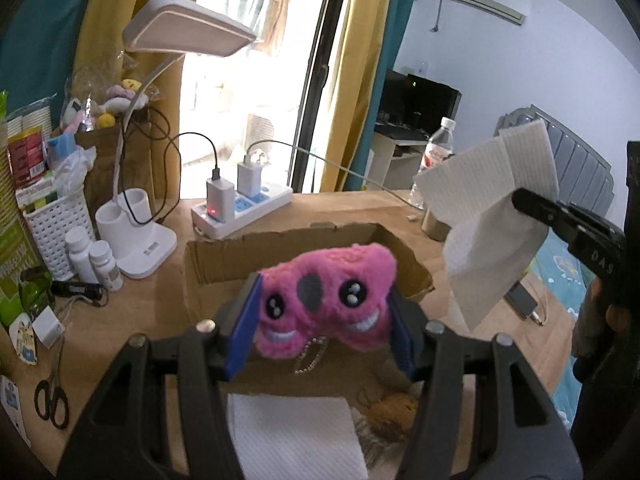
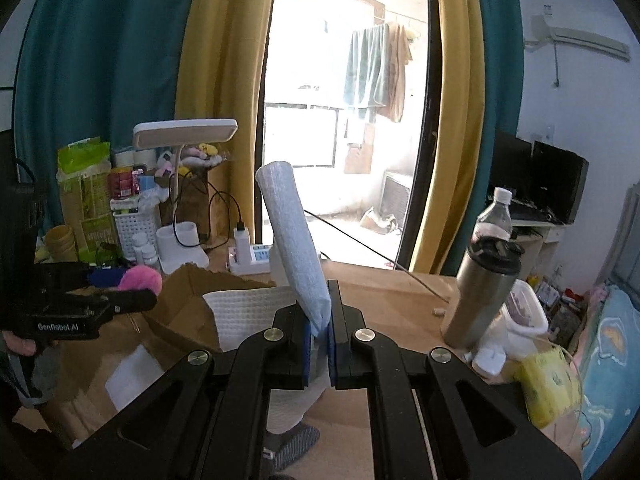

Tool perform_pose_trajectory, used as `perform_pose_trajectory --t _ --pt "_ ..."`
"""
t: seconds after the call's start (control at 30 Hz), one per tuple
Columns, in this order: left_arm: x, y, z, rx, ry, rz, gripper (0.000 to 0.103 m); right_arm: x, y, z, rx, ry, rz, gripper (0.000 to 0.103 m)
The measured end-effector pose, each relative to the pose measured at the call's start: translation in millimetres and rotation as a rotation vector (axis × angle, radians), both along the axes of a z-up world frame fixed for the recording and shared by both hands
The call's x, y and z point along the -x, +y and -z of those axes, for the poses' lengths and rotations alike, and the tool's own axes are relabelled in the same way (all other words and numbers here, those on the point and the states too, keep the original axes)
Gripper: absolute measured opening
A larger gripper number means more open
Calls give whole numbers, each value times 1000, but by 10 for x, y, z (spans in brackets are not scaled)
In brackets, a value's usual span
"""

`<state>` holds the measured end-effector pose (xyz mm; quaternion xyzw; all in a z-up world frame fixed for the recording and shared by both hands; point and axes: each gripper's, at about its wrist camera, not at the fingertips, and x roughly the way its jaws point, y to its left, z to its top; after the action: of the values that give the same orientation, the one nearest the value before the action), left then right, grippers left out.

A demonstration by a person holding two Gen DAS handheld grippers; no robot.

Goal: Organize soft objects
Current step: 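Lift the pink plush and white tissue and carry both toward the cardboard box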

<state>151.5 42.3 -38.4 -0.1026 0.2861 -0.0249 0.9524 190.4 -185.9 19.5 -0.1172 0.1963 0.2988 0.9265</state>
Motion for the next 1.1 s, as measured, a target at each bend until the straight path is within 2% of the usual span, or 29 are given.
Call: perform_pose_trajectory --t 0.63,1.1 --pt "-393 75 -12 -3 -6 -4 58 -488 309 56 -13 13 -52 7" --pt "-778 -73 214 -16 50 17 58 -817 366 499 0 123 -71 7"
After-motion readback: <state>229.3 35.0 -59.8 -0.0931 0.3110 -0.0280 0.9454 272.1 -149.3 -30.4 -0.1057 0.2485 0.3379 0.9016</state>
